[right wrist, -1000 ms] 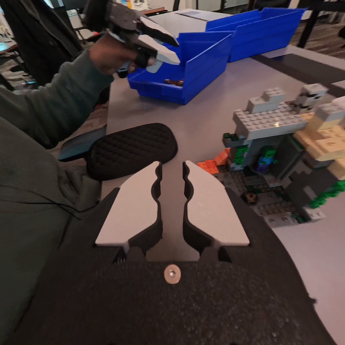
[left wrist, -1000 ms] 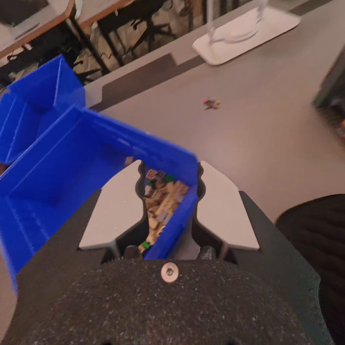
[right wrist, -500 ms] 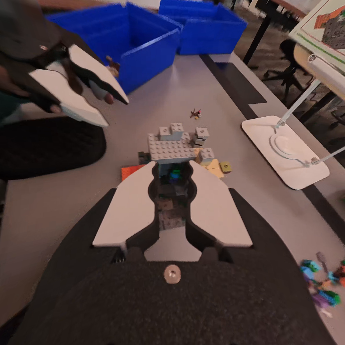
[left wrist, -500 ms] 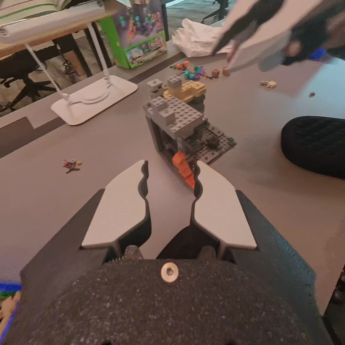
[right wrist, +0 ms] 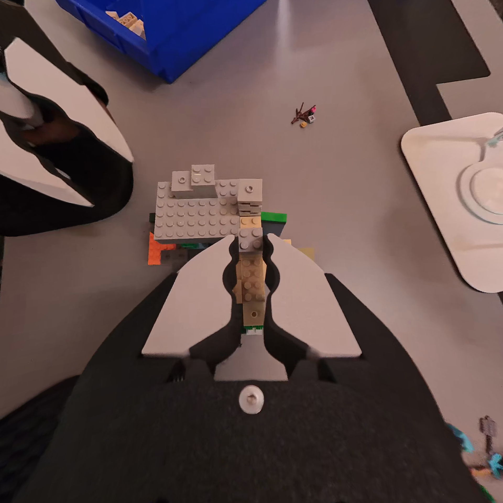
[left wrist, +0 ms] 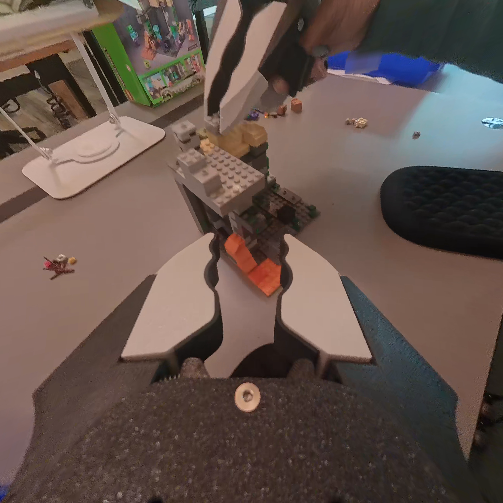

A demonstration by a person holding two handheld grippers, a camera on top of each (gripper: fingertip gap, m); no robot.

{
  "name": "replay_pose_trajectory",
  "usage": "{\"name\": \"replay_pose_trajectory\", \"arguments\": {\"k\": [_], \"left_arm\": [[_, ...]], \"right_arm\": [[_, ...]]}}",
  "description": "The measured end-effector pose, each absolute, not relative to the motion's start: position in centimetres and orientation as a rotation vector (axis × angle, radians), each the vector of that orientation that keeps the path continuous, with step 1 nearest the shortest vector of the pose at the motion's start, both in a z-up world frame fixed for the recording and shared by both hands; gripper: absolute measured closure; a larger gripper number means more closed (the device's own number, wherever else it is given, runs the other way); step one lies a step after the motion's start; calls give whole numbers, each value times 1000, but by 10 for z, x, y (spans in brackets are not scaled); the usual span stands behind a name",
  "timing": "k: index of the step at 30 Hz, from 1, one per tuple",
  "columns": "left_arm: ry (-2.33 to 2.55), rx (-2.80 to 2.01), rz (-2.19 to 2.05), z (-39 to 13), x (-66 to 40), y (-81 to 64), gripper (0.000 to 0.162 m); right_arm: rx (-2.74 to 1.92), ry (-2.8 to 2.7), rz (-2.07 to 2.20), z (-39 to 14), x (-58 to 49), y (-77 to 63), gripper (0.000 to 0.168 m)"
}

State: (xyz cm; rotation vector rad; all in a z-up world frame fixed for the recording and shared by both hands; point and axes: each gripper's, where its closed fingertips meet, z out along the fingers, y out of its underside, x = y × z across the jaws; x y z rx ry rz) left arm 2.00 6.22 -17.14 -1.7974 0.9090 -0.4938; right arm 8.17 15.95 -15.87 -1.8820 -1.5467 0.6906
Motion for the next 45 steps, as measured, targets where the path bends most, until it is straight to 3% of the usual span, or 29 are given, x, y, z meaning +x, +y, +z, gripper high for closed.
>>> {"name": "replay_pose_trajectory", "arguments": {"k": [8, 15, 25, 29, 35, 45], "left_arm": [[1000, -1732, -418, -137, 35, 119, 117], [1318, -1908, -524, -159, 57, 153, 127], [1863, -1850, -526, -165, 76, 143, 115], [1942, -1846, -465, -165, 80, 151, 135], [1903, -1923, -543, -170, 83, 151, 146], [1828, -1913, -617, -170, 85, 149, 145]], "right_arm": [[-1940, -1459, 850, -158, 81, 155, 152], [-1904, -1546, 787, -158, 81, 153, 152], [-1821, -1712, 733, -159, 82, 153, 152], [-1805, -1722, 739, -159, 80, 152, 152], [-1818, -1684, 751, -159, 82, 152, 152], [-2013, -1444, 1136, -156, 82, 149, 153]]}}
